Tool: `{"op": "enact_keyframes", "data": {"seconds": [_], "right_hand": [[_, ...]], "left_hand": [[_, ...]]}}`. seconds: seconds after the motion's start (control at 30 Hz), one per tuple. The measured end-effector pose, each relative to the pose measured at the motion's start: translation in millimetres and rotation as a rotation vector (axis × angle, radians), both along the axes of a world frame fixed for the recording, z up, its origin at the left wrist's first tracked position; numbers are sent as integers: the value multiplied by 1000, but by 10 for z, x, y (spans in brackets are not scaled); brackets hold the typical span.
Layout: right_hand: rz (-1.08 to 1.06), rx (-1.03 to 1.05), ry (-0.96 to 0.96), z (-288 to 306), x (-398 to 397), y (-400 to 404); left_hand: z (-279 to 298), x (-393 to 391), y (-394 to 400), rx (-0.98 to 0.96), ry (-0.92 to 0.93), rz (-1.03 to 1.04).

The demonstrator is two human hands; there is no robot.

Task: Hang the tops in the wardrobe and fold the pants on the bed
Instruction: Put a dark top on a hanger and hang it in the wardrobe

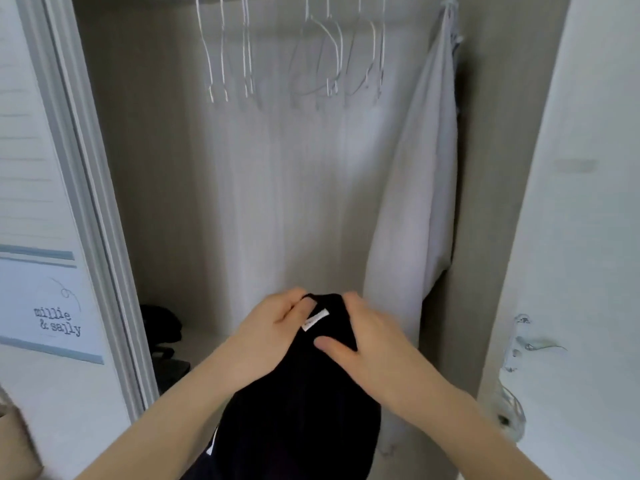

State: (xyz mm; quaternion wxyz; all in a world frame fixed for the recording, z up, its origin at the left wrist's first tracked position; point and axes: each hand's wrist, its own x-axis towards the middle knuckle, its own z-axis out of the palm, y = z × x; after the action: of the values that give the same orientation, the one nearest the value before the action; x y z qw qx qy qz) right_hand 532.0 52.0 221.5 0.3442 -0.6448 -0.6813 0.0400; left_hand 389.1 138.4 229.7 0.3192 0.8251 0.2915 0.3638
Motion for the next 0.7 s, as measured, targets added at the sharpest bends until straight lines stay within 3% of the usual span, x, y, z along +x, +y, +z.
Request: {"op": "enact_keyframes", "data": {"seconds": [0.1,0.2,0.3,0.37,0.43,0.53,0.7], "right_hand": [[-114,45,-18,-5,38,247],[-89,94,227,144,20,405],[1,41,536,359,-117,530],[28,9,623,441,-186,587],[13,12,696,515,-186,619],[-41,-11,789,603,-46,690],[-100,2,782,535,154,836]], "left_hand": [[59,-223,236,60,68,-41],[26,-457,493,92,225,-20],[-84,-547,737,298,382,160],[-158,-582,853,398,492,265],[-222,-656,978,375,648,322],[-214,-822,1191,108,662,317],[92,-979,1236,-670,-31,69]]}}
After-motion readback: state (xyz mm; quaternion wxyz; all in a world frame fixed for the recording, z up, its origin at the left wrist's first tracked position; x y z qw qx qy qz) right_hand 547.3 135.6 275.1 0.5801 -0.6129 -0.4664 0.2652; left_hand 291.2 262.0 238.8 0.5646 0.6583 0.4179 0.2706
